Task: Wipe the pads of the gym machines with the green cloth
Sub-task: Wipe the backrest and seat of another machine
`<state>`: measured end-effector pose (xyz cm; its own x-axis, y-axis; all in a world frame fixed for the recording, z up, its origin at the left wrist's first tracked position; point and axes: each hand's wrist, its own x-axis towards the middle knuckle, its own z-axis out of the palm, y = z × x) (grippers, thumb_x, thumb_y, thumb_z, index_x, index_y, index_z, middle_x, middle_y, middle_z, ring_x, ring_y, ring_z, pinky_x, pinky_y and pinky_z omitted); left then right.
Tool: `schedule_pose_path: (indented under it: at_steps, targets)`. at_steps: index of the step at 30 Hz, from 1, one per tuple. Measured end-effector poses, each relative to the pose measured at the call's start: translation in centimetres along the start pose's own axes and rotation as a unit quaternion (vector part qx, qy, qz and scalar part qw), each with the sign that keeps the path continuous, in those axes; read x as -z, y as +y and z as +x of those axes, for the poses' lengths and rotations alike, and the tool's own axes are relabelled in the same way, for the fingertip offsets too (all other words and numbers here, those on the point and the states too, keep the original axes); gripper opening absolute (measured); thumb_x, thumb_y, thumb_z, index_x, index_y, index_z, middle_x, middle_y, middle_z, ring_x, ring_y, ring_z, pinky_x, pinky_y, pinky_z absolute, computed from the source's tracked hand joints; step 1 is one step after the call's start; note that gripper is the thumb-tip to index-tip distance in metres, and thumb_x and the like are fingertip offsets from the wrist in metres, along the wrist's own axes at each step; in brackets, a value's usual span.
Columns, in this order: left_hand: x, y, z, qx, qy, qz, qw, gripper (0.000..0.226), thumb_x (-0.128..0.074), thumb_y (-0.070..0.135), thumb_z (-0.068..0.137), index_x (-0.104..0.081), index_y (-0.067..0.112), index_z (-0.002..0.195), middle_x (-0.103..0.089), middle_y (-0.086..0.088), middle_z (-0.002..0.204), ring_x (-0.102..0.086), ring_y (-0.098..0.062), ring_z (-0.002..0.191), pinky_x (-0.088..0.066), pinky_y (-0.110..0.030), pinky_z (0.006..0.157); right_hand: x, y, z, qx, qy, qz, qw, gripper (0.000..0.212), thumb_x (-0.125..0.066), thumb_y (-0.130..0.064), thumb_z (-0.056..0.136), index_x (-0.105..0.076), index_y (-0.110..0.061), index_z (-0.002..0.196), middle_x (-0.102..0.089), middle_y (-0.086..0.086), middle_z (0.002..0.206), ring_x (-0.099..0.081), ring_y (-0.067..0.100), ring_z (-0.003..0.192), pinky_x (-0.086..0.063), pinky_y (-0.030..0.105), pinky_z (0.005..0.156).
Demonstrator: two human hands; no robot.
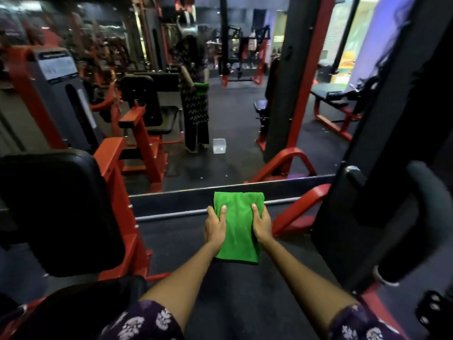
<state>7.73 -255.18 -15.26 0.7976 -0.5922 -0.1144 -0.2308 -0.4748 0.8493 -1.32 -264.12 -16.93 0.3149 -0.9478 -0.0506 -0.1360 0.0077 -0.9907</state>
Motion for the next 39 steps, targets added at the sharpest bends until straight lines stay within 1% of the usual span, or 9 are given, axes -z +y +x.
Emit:
schedule_pose_path:
  at_steps: [3, 6, 9, 12, 16, 22, 30, 32, 39]
  targets:
    - [-1.5, 0.8, 0.5, -0.044, -0.049, 0.034, 0.997, 0.058, -0.034, 0.051, 0.097, -0.034, 0.004, 0.130, -0.058, -0.019, 0.123, -0.055, -0.038, 0.110, -0.044, -0.042, 0.086, 2.1, 0.4, -0.1, -0.003, 0.057, -0.028, 0.998, 0.034, -0.045, -0.023, 0.100, -0.054, -0.006, 0.128, -0.060, 0.013, 0.125, -0.054, 0.026, 0.115, -0.036, 0.019, 0.084]
    - [-3.2, 1.6, 0.4, -0.092, -0.115, 0.051, 0.988, 0.049, -0.035, 0.047, 0.098, -0.037, 0.004, 0.121, -0.060, -0.020, 0.117, -0.057, -0.038, 0.106, -0.044, -0.041, 0.083, 4.5, 1.4, -0.8, -0.015, 0.106, -0.044, 0.993, 0.037, -0.044, -0.026, 0.100, -0.051, -0.009, 0.133, -0.058, 0.013, 0.129, -0.052, 0.030, 0.120, -0.036, 0.025, 0.091]
    - [-5.9, 2.2, -0.2, -0.112, -0.189, 0.073, 0.973, 0.058, -0.034, 0.049, 0.097, -0.033, 0.005, 0.135, -0.056, -0.021, 0.128, -0.053, -0.039, 0.114, -0.044, -0.043, 0.091, 7.5, 2.8, -2.1, -0.041, 0.169, -0.045, 0.984, 0.039, -0.043, -0.030, 0.100, -0.050, -0.012, 0.134, -0.057, 0.011, 0.130, -0.051, 0.029, 0.122, -0.036, 0.027, 0.095]
    - [-8.8, 2.5, -2.5, -0.150, -0.260, 0.117, 0.947, 0.061, -0.033, 0.046, 0.099, -0.026, 0.002, 0.142, -0.049, -0.022, 0.136, -0.049, -0.039, 0.121, -0.040, -0.041, 0.096, 10.8, 4.6, -4.7, -0.074, 0.232, -0.021, 0.970, 0.038, -0.044, -0.029, 0.100, -0.051, -0.010, 0.132, -0.059, 0.011, 0.128, -0.051, 0.028, 0.121, -0.036, 0.026, 0.094]
    - [-12.7, 1.6, -6.2, -0.196, -0.331, 0.153, 0.910, 0.048, -0.033, 0.043, 0.100, -0.037, 0.002, 0.124, -0.058, -0.025, 0.122, -0.055, -0.040, 0.111, -0.043, -0.042, 0.088, 14.8, 7.3, -9.1, -0.137, 0.293, -0.019, 0.946, 0.038, -0.046, -0.031, 0.099, -0.054, -0.008, 0.128, -0.060, 0.015, 0.126, -0.052, 0.032, 0.120, -0.038, 0.034, 0.100]
    - [-17.5, 0.2, -14.4, -0.246, -0.440, 0.187, 0.843, 0.045, -0.035, 0.044, 0.099, -0.038, 0.002, 0.115, -0.059, -0.026, 0.117, -0.056, -0.041, 0.108, -0.043, -0.042, 0.085, 20.5, 11.1, -17.5, -0.194, 0.401, -0.014, 0.895, 0.036, -0.045, -0.030, 0.099, -0.054, -0.012, 0.129, -0.059, 0.011, 0.128, -0.052, 0.029, 0.120, -0.037, 0.041, 0.105]
    - [-23.7, 2.1, -25.8, -0.310, -0.523, 0.205, 0.767, 0.052, -0.034, 0.045, 0.099, -0.036, 0.000, 0.125, -0.057, -0.026, 0.122, -0.055, -0.042, 0.111, -0.042, -0.042, 0.086, 29.6, 12.8, -26.1, -0.222, 0.513, 0.007, 0.829, 0.039, -0.048, -0.032, 0.098, -0.053, -0.010, 0.129, -0.062, 0.012, 0.123, -0.054, 0.029, 0.117, -0.040, 0.040, 0.103]
    - [-25.1, 3.1, -28.8, -0.316, -0.536, 0.200, 0.757, 0.055, -0.033, 0.045, 0.099, -0.034, 0.000, 0.130, -0.055, -0.025, 0.125, -0.053, -0.041, 0.114, -0.041, -0.041, 0.089, 32.2, 12.6, -27.8, -0.221, 0.533, 0.013, 0.817, 0.036, -0.047, -0.032, 0.098, -0.056, -0.011, 0.126, -0.062, 0.009, 0.122, -0.054, 0.027, 0.116, -0.040, 0.036, 0.100]
    - [-31.7, 8.4, -38.9, -0.372, -0.537, 0.168, 0.738, 0.047, -0.033, 0.045, 0.099, -0.038, 0.002, 0.118, -0.060, -0.025, 0.117, -0.057, -0.041, 0.106, -0.045, -0.044, 0.086, 44.0, 12.3, -31.7, -0.181, 0.588, 0.011, 0.788, 0.031, -0.048, -0.031, 0.098, -0.058, -0.014, 0.122, -0.064, 0.008, 0.120, -0.056, 0.027, 0.114, -0.043, 0.035, 0.097]
